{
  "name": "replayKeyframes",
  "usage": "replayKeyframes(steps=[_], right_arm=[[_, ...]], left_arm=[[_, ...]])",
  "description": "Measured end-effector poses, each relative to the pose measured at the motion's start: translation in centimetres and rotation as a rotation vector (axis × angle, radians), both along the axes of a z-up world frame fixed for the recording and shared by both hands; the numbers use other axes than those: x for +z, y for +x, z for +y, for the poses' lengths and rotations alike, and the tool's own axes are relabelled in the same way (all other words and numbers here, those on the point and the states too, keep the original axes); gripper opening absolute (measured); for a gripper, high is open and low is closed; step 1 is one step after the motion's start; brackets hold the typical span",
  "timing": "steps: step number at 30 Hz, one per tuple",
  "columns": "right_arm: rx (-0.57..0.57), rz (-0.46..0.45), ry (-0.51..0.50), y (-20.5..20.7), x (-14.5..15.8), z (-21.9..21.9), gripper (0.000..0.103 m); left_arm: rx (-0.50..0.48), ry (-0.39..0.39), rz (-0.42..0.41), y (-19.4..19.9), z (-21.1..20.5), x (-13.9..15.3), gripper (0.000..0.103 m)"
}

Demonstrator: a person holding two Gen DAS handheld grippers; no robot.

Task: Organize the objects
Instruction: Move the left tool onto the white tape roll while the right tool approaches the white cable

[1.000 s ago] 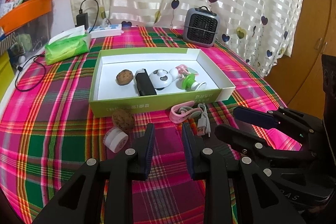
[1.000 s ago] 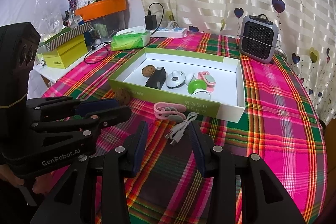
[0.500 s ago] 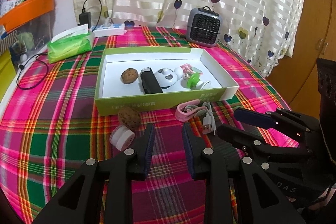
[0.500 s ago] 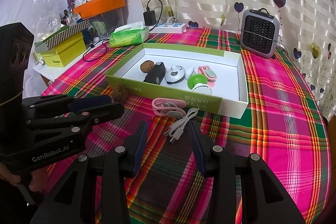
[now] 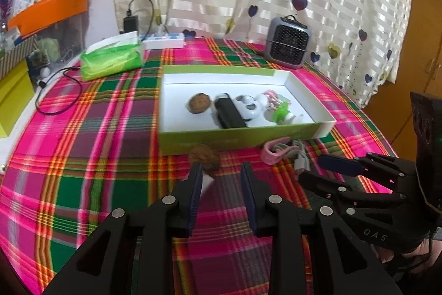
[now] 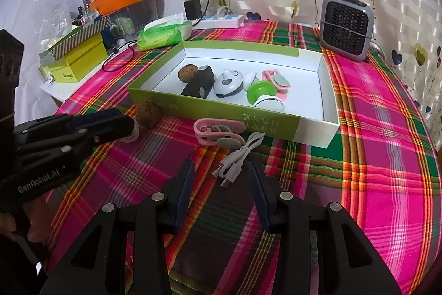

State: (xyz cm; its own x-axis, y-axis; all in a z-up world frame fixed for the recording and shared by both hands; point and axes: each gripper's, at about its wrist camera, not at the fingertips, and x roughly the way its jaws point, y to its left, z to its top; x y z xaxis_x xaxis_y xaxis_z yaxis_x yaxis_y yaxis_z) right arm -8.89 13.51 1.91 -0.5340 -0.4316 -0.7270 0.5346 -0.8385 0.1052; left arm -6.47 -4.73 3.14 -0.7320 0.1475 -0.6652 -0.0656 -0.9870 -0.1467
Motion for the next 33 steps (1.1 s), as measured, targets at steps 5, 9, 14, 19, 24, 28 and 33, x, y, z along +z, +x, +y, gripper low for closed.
replayKeyframes(steps=[5,9,14,19,24,28,33], right_arm=[[-0.008,-0.02,0.013,-0.7,-0.3,-0.4,0.042],[-0.017,-0.034,0.017,-1.2,-0.6,-0.6,0.042],[-0.017,-0.055,0.026,-1.8,-0.9,-0.9,0.042],[-0.013,-0.051,0.043,-2.0,-1.0,-1.0,0.042],[-0.017,-0.031,0.086,-1.8,-1.0,-0.6,0.041],[-0.024,-0.027,0.09,-1.9,-1.0,0.2,0.03],[-0.015,-0.023,0.096,-1.8,-1.0,0.5,0.026]], left_arm=[[0.023,-0.016,-0.002,-0.3,-0.7,-0.3,0.031],[0.022,-0.035,-0.014,-0.5,-1.0,-0.8,0.033],[-0.015,-0.062,-0.039,-0.8,-0.8,-1.4,0.035],[-0.04,-0.033,-0.083,-1.4,-0.9,-2.1,0.036],[-0.036,-0.02,-0.094,-1.5,-1.0,-2.2,0.035],[-0.048,-0.016,-0.093,-1.3,-0.8,-2.2,0.03],[-0.058,-0.024,-0.095,-1.2,-0.5,-2.2,0.017]])
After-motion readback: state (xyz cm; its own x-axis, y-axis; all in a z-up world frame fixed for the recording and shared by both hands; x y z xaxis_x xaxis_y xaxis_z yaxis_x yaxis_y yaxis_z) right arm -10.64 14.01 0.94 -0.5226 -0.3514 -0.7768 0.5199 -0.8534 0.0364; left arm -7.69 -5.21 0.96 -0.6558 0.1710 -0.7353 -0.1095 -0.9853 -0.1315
